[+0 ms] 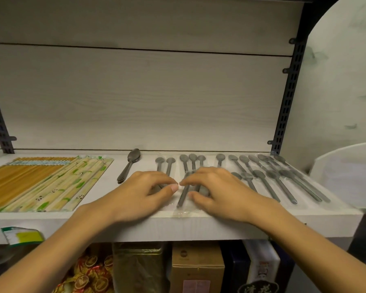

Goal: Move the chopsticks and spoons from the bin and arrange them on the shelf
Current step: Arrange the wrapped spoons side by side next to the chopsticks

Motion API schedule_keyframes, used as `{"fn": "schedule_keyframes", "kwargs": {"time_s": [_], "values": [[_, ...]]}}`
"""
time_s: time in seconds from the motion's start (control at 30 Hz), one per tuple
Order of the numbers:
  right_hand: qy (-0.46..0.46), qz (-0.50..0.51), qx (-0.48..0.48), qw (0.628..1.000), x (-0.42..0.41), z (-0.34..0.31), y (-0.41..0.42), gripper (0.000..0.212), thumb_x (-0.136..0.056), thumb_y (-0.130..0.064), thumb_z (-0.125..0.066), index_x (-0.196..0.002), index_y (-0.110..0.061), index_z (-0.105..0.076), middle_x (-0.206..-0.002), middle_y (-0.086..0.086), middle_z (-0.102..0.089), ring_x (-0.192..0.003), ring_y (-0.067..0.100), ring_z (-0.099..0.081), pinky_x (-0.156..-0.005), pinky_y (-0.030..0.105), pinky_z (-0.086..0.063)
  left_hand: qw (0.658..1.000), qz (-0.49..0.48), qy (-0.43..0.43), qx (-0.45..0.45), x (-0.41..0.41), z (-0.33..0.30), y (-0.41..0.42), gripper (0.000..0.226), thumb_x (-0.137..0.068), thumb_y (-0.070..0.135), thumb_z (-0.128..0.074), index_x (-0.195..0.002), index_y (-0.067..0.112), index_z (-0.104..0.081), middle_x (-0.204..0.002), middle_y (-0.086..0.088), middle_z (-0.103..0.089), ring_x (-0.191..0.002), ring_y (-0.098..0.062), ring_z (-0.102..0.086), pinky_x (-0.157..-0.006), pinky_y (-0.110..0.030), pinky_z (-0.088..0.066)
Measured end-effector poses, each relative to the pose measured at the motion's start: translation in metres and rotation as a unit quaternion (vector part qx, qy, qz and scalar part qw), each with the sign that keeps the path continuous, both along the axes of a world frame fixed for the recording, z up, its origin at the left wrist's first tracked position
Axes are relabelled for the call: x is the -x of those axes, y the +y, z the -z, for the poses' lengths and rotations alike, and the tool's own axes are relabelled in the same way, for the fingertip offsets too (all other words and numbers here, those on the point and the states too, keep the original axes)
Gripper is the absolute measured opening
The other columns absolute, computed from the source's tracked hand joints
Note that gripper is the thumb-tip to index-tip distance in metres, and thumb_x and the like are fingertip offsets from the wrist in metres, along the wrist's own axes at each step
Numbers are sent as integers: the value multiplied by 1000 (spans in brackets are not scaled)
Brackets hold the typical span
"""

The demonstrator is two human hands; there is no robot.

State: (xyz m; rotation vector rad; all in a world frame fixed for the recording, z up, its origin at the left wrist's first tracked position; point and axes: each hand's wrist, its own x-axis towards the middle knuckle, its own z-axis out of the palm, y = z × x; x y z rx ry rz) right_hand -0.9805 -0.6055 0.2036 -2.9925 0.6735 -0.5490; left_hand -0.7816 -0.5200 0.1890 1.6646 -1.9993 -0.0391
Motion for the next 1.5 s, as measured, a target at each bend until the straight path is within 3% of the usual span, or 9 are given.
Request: {"fn": "schedule_keyframes", "kwargs": {"time_s": [0.2,0.37,0.5,0.6,0.8,0.93,1.1,1.2,1.5], "values": [[63,17,17,998,-16,-2,-6,35,-96,-32,-54,-130,-36,-58,-118,-5,-60,-115,17,-50,-86,25,-32,998,-48,-48,1,-15,0,3,43,-86,61,-46,-115,34,-64,-113,22,-58,-105,2,-52,-92,-26,-44],[51,0,28,998,-17,-3,-5,25,-95,-27,-58,-117,-31,-68,-108,-10,-65,-105,12,-56,-82,21,-32,998,-39,-36,-40,-17,1,3,26,-90,40,-58,-114,32,-66,-90,26,-54,-79,7,-51,-66,-8,-35],[19,-13,33,999,-16,1,-7,19,-93,-23,-60,-107,-26,-73,-101,-9,-69,-97,11,-60,-83,20,-36,999,-41,-7,-22,-20,3,6,23,-87,33,-65,-107,24,-72,-116,16,-62,-97,-1,-57,-84,-14,-43],[2,-20,35,999,-16,1,-8,16,-92,-22,-62,-102,-20,-74,-95,-7,-69,-91,14,-61,-85,26,-43,999,-50,-15,-8,-20,4,7,21,-86,31,-66,-103,21,-74,-115,19,-59,-102,-1,-56,-85,-8,-38],[-6,-29,67,997,-25,-1,-5,20,-94,-20,-58,-108,-20,-73,-102,-4,-70,-95,19,-61,-89,31,-42,998,-54,-6,-2,-19,4,8,22,-86,31,-67,-105,22,-74,-118,16,-60,-107,0,-53,-95,-16,-39],[6,-5,47,999,-22,1,-3,33,-96,-24,-56,-128,-29,-60,-117,-4,-67,-109,16,-58,-97,32,-42,997,-82,-7,-9,-22,5,9,21,-85,38,-67,-102,26,-73,-107,16,-64,-94,-2,-56,-80,-15,-42],[16,72,-26,997,-1,-7,-7,36,-91,-42,-59,-123,-25,-64,-118,-5,-67,-112,14,-58,-95,37,-48,994,-107,37,-7,-22,4,9,12,-84,30,-71,-77,21,-74,-92,4,-73,-77,-9,-65,-75,-33,-53],[33,89,-61,994,0,-6,-6,41,-88,-49,-61,-120,-23,-66,-117,-5,-66,-109,14,-58,-93,34,-49,993,-105,46,7,-21,5,10,12,-86,28,-70,-74,25,-71,-92,7,-72,-79,-5,-64,-75,-28,-53],[-17,87,-87,992,-3,2,-2,17,-92,-28,-63,-100,-21,-75,-92,-2,-70,-84,8,-58,-74,19,-40,977,-134,59,152,-2,-2,14,8,-87,22,-67,-82,21,-73,-85,10,-69,-78,-6,-63,-65,-4,-40]]}}
